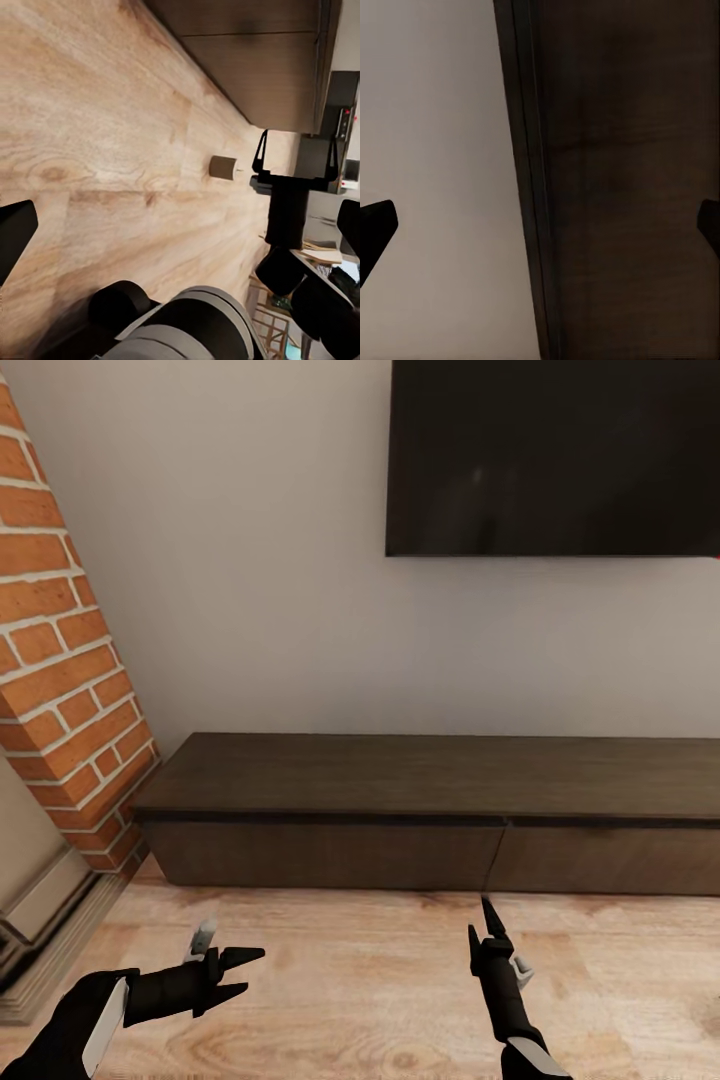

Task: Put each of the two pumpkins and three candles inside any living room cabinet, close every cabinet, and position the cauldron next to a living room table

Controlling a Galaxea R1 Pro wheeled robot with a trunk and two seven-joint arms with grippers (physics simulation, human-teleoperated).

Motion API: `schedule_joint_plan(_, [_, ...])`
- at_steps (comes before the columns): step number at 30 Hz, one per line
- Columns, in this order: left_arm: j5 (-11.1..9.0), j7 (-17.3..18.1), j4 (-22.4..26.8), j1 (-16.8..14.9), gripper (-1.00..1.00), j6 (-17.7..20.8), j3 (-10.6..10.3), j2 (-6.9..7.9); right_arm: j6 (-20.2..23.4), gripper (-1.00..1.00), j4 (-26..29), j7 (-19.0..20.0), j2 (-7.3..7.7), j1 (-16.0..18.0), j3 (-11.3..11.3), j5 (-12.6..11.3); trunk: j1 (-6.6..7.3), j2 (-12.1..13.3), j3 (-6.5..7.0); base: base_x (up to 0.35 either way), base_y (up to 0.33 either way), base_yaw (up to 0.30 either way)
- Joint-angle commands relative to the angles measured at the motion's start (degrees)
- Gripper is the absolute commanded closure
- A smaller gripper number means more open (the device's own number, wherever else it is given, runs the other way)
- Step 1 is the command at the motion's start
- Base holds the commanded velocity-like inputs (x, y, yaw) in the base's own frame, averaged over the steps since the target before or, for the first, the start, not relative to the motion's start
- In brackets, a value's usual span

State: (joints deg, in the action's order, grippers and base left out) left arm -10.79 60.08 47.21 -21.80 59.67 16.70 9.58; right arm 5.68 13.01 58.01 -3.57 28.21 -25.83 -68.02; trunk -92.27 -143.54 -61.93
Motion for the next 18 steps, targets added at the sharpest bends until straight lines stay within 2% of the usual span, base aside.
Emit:
schedule_joint_plan(1, [-0.02, 0.01, 0.03, 0.00, -1.00, 0.01, 0.00, 0.00, -0.05, -1.00, 0.00, 0.00, -0.20, 0.00, -0.04, 0.00, -0.02, -0.02, -0.23, 0.000, 0.000, 0.000])
schedule_joint_plan(7, [-0.02, 0.00, 0.03, 0.00, -1.00, 0.01, 0.00, 0.00, -0.18, -1.00, 0.00, 0.00, -0.66, 0.00, -0.09, 0.05, -0.18, -0.10, -1.56, 0.000, 0.000, 0.000])
schedule_joint_plan(15, [-0.33, 0.03, 0.03, 0.00, -1.00, 0.01, 0.03, -0.02, -0.17, -1.00, 0.00, -0.09, -0.74, 0.00, -0.10, 0.08, -0.18, -0.10, -1.56, 0.005, 0.000, 0.000])
schedule_joint_plan(18, [-0.67, 0.03, 0.02, 0.00, -1.00, 0.01, 0.01, -0.05, -0.17, -1.00, 0.00, -0.08, -0.74, 0.00, -0.10, 0.08, -0.18, -0.10, -1.56, 0.188, 0.000, 0.000])
